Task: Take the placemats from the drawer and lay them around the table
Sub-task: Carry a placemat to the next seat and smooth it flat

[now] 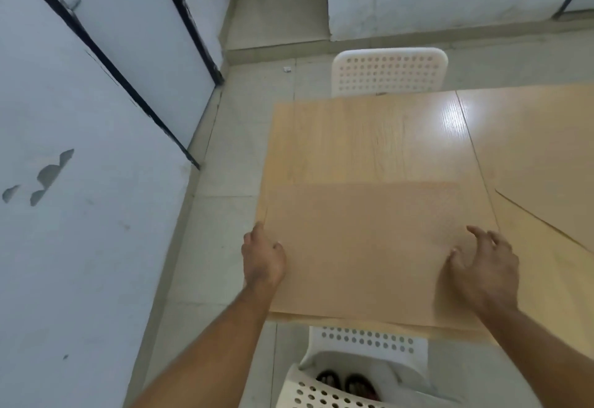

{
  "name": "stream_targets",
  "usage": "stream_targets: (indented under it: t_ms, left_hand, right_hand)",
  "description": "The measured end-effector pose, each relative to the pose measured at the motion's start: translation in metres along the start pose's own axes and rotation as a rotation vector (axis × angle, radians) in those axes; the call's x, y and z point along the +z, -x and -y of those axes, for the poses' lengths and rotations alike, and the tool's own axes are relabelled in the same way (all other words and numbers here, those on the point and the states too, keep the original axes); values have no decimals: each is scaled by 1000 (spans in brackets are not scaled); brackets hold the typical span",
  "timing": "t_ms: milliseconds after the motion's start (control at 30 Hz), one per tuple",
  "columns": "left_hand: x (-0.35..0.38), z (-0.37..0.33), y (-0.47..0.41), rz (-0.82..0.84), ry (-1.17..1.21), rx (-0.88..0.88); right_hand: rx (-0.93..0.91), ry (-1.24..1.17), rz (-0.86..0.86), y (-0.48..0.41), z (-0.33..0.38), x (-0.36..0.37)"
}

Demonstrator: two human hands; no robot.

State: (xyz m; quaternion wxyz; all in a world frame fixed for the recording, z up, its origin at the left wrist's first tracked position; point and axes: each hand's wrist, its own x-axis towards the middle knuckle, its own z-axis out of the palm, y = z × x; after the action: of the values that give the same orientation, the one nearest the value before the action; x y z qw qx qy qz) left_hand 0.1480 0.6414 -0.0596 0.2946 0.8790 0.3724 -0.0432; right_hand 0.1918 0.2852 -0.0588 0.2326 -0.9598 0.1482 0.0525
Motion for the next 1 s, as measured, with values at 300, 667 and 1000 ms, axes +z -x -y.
stream_targets:
  t_ms: [300,667,1000]
  left_hand:
    - [21,31,30,82,-410,125]
    - [19,51,33,71,-323,149]
    - [21,72,27,40,-313,234]
  right_hand:
    - [-223,338,262,24,2,39]
    - [-277,419,280,37,7,49]
    - [-271,420,246,44,9,59]
